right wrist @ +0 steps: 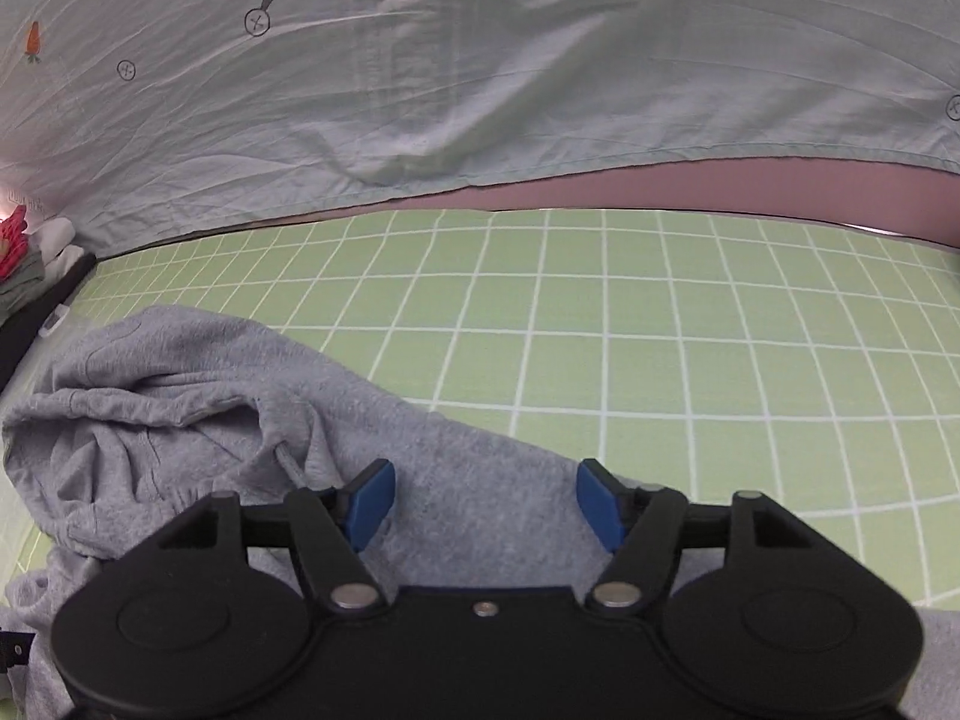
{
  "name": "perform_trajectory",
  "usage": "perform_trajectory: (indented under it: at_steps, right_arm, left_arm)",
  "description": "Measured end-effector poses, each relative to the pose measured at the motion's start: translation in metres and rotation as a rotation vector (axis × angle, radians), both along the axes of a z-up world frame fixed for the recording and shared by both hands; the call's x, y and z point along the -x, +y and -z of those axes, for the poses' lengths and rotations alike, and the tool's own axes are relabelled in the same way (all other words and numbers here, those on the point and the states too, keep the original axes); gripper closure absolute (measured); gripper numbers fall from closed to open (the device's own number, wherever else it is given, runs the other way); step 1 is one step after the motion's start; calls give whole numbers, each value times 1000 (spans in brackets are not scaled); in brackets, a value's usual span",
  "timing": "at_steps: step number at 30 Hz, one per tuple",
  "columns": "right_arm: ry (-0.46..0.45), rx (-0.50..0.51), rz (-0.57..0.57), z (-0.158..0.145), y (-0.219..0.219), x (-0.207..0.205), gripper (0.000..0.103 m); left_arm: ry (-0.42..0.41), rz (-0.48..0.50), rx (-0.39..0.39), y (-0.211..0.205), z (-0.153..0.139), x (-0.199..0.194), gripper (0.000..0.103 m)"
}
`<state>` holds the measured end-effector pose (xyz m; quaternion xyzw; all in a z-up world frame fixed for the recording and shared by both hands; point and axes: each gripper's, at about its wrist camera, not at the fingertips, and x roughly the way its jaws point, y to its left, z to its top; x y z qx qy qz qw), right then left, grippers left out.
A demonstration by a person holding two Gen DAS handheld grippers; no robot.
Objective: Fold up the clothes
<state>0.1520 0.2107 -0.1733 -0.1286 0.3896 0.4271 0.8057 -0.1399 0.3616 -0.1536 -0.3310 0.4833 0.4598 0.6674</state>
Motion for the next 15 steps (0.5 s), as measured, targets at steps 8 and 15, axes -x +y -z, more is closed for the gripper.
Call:
perform_trajectory:
  at_steps: [8, 15]
  right_arm:
    - [-101, 51, -111, 6, 18, 5, 48]
    - [-169, 67, -140, 3, 8, -1, 96]
  left_arm:
    - [1, 8, -9, 13, 0, -3, 0]
    - [-2, 6, -19, 10, 1, -4, 0]
